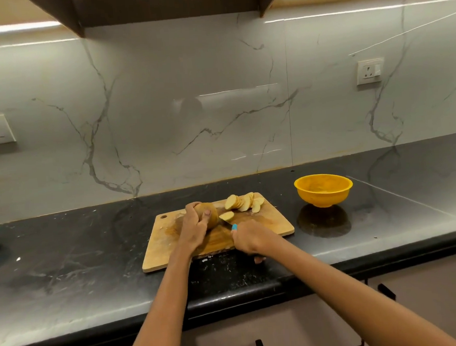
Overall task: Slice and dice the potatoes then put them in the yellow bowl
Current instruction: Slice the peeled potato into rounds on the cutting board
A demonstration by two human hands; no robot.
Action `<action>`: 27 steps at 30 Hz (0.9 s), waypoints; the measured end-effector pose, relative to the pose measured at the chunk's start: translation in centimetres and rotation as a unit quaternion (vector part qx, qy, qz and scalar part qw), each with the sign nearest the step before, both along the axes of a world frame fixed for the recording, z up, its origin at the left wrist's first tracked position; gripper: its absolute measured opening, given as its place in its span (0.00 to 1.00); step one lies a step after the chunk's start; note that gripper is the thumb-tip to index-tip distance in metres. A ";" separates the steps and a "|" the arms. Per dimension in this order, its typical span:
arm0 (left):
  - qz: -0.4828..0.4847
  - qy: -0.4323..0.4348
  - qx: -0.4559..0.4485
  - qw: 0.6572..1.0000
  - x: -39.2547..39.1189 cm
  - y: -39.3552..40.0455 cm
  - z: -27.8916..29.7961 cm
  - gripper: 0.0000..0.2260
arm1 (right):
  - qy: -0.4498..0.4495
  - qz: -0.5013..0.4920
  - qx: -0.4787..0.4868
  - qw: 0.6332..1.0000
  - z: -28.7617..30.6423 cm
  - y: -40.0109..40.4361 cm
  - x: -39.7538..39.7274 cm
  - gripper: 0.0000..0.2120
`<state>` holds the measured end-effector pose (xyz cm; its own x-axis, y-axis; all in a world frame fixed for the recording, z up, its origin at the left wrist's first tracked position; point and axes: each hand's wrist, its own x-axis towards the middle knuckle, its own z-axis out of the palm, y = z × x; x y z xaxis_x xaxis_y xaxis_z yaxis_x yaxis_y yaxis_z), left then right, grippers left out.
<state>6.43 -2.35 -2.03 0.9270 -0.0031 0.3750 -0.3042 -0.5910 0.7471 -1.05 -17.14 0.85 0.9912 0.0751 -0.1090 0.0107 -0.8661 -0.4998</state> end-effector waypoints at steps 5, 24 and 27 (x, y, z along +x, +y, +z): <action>-0.003 0.002 0.013 1.000 0.2 -0.1 -0.1 0.18 | -0.092 -0.001 0.014 0.996 1.0 -0.4 0.4 0.19; -0.019 -0.032 0.049 0.998 0.0 -0.6 -0.3 0.16 | -0.085 0.006 0.013 0.996 1.3 2.1 2.0 0.14; -0.020 -0.036 0.057 0.998 0.1 -0.5 -0.4 0.15 | -0.076 0.005 0.041 0.996 1.9 2.7 3.0 0.16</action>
<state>6.54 -2.90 -2.39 0.8955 -0.0867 0.4365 -0.3809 -0.6564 0.6512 1.93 -14.48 2.73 0.9950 0.0873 0.0490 0.0998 -0.8221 -0.5606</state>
